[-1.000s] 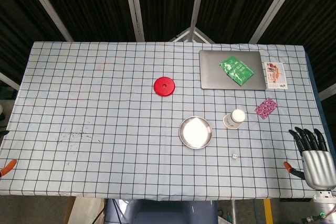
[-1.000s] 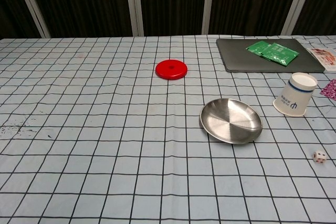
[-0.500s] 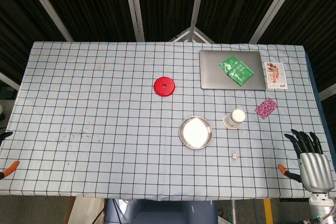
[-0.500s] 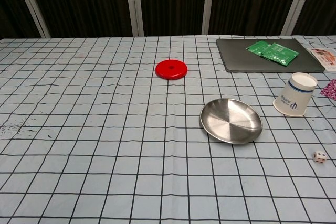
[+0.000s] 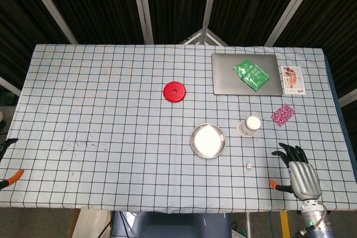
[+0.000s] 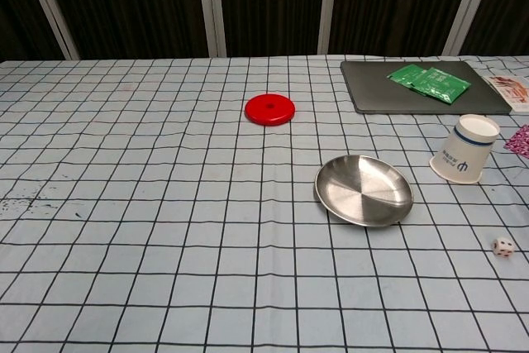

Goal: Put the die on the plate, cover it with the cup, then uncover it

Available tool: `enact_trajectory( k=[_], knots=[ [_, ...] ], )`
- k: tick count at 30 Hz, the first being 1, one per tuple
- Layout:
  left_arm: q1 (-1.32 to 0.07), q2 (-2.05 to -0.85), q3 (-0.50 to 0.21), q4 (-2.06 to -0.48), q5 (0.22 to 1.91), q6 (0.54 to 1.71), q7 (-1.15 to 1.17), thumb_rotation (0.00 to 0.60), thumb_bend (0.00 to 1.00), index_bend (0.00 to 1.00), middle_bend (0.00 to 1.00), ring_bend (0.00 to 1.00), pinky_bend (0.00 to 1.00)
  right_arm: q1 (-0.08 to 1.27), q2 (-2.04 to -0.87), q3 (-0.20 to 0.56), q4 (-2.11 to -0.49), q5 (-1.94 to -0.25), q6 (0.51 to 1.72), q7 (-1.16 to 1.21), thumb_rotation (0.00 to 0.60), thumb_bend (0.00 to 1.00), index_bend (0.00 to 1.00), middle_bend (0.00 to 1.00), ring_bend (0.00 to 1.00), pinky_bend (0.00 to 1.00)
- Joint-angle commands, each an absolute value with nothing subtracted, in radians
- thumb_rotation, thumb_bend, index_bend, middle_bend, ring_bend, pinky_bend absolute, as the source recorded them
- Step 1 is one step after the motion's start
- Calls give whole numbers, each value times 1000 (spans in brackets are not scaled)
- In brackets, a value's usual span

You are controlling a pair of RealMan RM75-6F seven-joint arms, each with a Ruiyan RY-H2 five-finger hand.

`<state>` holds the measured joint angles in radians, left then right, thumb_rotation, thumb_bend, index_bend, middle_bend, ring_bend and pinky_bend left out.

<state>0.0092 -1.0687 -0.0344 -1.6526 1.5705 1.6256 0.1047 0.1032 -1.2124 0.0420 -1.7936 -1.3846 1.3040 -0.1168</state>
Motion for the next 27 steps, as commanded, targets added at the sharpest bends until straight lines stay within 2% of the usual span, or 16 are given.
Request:
enact_trajectory(
  k=[1, 10, 13, 27],
  knots=[
    [5, -1071, -34, -1654, 1570, 1619, 109, 600, 230, 238, 0, 0, 128, 152, -1240, 69, -1803, -1306, 1236, -167, 600, 167, 330, 126, 101, 0],
    [-4, -1075, -39, -1652, 1561, 1605, 113, 600, 230, 238, 0, 0, 128, 192, -1324, 88, -1772, -1213, 1208, -293, 600, 168, 398, 126, 101, 0],
    [-5, -1075, -38, -1651, 1564, 1605, 114, 600, 230, 238, 0, 0, 128, 200, -1351, 91, -1763, -1190, 1206, -316, 600, 206, 427, 126, 101, 0],
    [-7, -1079, -39, -1653, 1557, 1600, 130, 600, 230, 238, 0, 0, 128, 219, -1417, 104, -1730, -1114, 1209, -364, 600, 253, 455, 126, 101, 0]
  ],
)
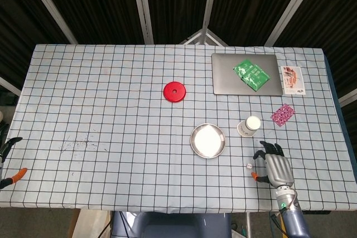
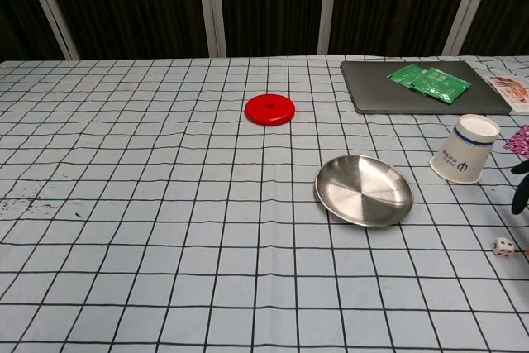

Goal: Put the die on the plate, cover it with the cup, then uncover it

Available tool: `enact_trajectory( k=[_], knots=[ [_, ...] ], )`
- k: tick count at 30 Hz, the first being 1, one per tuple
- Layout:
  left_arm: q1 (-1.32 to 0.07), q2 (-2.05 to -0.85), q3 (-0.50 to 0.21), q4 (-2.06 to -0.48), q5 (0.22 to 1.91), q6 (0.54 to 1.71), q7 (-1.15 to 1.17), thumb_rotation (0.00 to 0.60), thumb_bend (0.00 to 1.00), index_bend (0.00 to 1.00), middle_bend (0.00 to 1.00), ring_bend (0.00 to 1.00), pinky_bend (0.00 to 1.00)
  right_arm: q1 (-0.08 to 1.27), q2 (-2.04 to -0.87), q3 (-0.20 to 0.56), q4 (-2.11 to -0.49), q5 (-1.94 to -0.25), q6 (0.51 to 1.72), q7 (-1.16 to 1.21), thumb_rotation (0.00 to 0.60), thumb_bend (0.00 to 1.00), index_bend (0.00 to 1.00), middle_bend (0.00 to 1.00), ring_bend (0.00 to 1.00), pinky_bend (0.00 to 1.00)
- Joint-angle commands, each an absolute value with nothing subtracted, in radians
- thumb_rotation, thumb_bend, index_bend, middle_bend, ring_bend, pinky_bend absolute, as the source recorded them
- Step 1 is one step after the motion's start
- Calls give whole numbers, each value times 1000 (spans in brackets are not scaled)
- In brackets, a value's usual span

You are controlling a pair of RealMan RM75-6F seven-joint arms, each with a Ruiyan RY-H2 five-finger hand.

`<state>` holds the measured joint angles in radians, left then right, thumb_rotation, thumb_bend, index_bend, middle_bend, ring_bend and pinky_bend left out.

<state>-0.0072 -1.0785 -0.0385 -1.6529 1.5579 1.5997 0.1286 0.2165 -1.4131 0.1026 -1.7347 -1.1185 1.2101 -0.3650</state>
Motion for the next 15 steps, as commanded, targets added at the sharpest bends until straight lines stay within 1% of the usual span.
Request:
enact_trajectory(
  k=[1, 15],
  knots=[
    [-7, -1080, -39, -1654, 1556, 1599, 131, 600, 230, 238, 0, 0, 128, 220, -1420, 104, -1727, -1111, 1209, -364, 600, 254, 455, 126, 101, 0],
    [-12, -1087, -42, -1657, 1542, 1589, 157, 600, 230, 238, 0, 0, 128, 233, -1457, 93, -1681, -1090, 1184, -348, 600, 258, 454, 126, 101, 0]
  ],
)
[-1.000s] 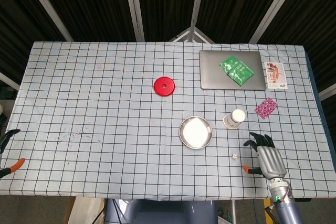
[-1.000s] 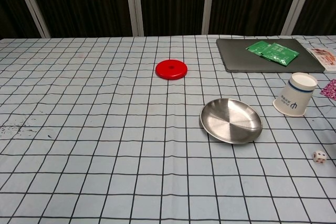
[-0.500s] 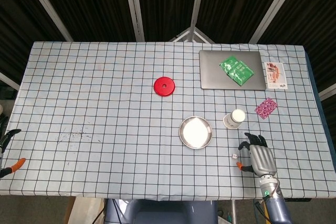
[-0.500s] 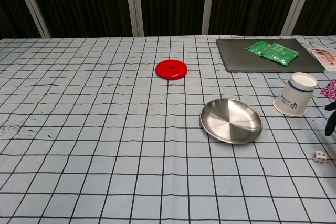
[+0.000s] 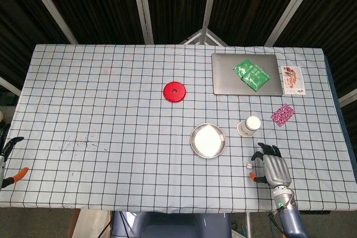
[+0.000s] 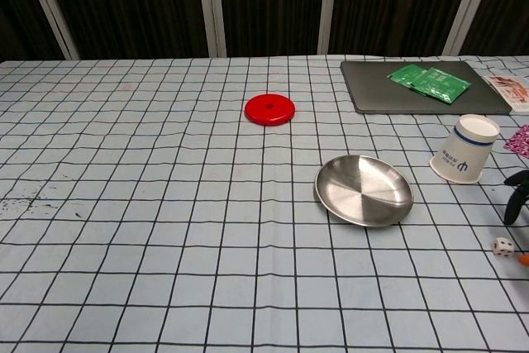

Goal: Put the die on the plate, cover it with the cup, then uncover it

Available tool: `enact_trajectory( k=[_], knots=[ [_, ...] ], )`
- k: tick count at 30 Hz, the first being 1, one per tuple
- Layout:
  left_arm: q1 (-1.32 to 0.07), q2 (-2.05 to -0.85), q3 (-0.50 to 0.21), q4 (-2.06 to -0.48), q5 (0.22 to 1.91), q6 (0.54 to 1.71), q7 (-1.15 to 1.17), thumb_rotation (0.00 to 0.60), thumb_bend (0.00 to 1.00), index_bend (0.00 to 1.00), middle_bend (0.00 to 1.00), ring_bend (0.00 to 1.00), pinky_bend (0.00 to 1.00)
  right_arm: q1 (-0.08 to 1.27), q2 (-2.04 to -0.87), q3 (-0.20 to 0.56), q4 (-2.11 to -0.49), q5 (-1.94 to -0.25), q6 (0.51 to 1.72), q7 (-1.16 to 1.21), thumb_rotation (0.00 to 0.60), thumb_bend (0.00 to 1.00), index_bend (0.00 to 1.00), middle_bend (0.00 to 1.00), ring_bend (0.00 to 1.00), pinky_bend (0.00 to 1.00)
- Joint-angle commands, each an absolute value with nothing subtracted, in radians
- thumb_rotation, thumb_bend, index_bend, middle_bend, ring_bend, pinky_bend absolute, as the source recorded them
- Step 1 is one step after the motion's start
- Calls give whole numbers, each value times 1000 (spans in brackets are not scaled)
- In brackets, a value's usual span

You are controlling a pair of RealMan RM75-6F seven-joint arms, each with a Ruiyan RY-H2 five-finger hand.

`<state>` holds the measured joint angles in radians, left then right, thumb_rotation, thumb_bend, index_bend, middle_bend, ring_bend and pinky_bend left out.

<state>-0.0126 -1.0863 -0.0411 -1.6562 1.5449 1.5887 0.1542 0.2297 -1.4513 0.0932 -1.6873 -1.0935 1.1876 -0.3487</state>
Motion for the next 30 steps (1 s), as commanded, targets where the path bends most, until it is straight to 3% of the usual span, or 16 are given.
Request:
enact_trajectory(
  k=[1, 17, 30],
  knots=[
    [-12, -1087, -42, -1658, 1541, 1588, 159, 600, 230, 238, 0, 0, 128, 235, -1461, 95, -1677, -1089, 1183, -347, 600, 260, 454, 126, 101, 0],
    [-17, -1094, -46, -1662, 1527, 1579, 182, 600, 230, 243, 0, 0, 128, 263, -1497, 105, -1615, -1057, 1155, -347, 600, 339, 486, 126, 101, 0],
    [-19, -1102, -43, -1664, 1531, 1579, 203, 600, 230, 244, 0, 0, 128, 260, -1491, 94, -1605, -1065, 1155, -324, 600, 344, 487, 126, 101, 0]
  ],
)
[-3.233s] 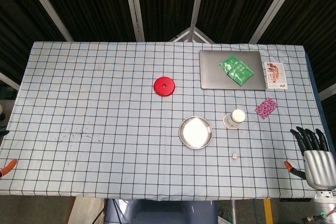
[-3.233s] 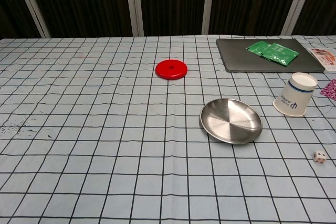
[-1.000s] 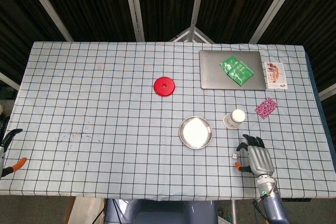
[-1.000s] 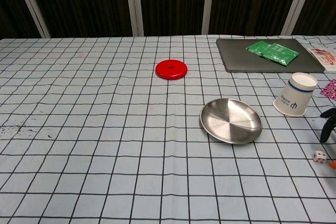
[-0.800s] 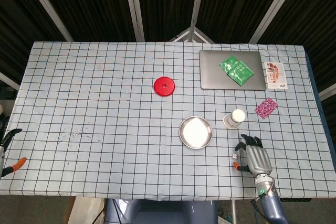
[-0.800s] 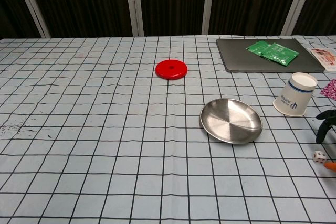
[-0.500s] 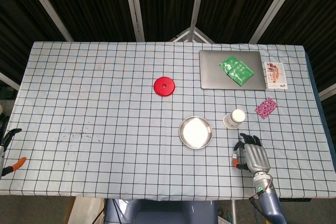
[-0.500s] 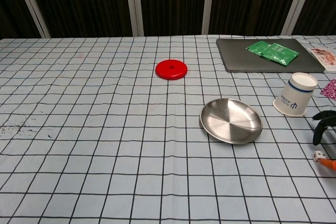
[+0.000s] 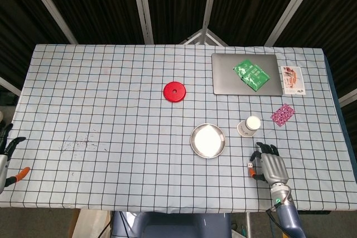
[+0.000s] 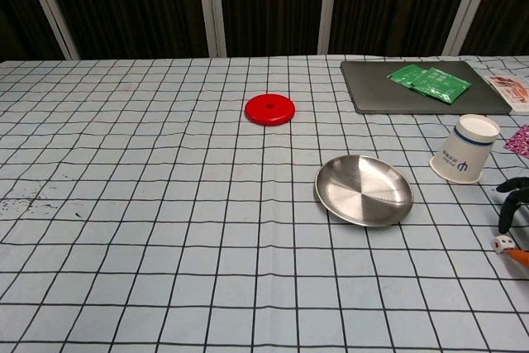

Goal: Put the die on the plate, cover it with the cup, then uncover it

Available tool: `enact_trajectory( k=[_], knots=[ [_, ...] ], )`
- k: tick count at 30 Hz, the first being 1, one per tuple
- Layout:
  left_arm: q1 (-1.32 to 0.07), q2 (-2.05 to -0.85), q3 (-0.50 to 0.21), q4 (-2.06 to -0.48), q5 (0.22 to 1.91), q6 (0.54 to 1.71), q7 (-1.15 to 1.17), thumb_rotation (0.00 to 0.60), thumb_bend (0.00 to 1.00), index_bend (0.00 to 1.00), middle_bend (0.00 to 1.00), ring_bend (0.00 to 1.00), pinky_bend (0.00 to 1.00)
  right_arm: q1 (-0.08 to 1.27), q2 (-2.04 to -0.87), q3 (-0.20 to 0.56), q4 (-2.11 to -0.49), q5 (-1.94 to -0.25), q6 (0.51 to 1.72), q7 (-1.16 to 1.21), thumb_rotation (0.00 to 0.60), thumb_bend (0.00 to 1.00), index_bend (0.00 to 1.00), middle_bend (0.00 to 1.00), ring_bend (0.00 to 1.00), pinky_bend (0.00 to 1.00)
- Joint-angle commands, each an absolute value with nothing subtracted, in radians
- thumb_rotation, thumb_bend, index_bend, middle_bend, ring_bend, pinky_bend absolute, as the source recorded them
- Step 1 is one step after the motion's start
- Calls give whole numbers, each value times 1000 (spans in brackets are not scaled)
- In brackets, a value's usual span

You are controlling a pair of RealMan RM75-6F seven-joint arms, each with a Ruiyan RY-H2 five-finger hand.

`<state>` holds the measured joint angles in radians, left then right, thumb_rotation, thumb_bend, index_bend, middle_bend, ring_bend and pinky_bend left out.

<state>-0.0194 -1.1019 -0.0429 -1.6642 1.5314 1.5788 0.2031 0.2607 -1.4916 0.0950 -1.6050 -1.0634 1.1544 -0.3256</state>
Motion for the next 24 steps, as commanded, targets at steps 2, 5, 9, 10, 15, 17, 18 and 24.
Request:
enact_trajectory(
  k=[2, 5, 9, 10, 15, 17, 18, 24],
  knots=[
    [-19, -1102, -43, -1664, 1531, 1579, 204, 600, 230, 244, 0, 0, 128, 259, -1491, 92, -1605, -1068, 1156, -321, 600, 344, 487, 126, 101, 0],
    [-19, -1102, -43, -1663, 1531, 1580, 204, 600, 230, 245, 0, 0, 128, 260, -1492, 91, -1606, -1073, 1157, -318, 600, 345, 490, 126, 101, 0],
    [-20, -1103, -43, -1662, 1530, 1579, 204, 600, 230, 245, 0, 0, 128, 262, -1496, 90, -1602, -1076, 1156, -314, 600, 344, 507, 126, 101, 0],
    [-20, -1103, -43, -1662, 1531, 1579, 205, 600, 230, 245, 0, 0, 128, 262, -1497, 90, -1601, -1076, 1156, -314, 600, 345, 514, 126, 101, 0],
    [-21, -1104, -43, -1662, 1529, 1579, 207, 600, 230, 246, 0, 0, 128, 266, -1506, 89, -1591, -1074, 1153, -318, 600, 353, 528, 126, 101, 0],
    [-21, -1105, -44, -1662, 1528, 1578, 207, 600, 230, 246, 0, 0, 128, 267, -1508, 89, -1588, -1070, 1151, -316, 600, 356, 528, 126, 101, 0],
    [-21, -1105, -44, -1661, 1528, 1578, 208, 600, 230, 246, 0, 0, 128, 268, -1509, 89, -1587, -1070, 1150, -316, 600, 358, 529, 126, 101, 0],
    [-21, -1106, -44, -1661, 1528, 1578, 211, 600, 230, 246, 0, 0, 128, 269, -1510, 91, -1576, -1066, 1149, -311, 600, 390, 561, 126, 101, 0]
  ],
)
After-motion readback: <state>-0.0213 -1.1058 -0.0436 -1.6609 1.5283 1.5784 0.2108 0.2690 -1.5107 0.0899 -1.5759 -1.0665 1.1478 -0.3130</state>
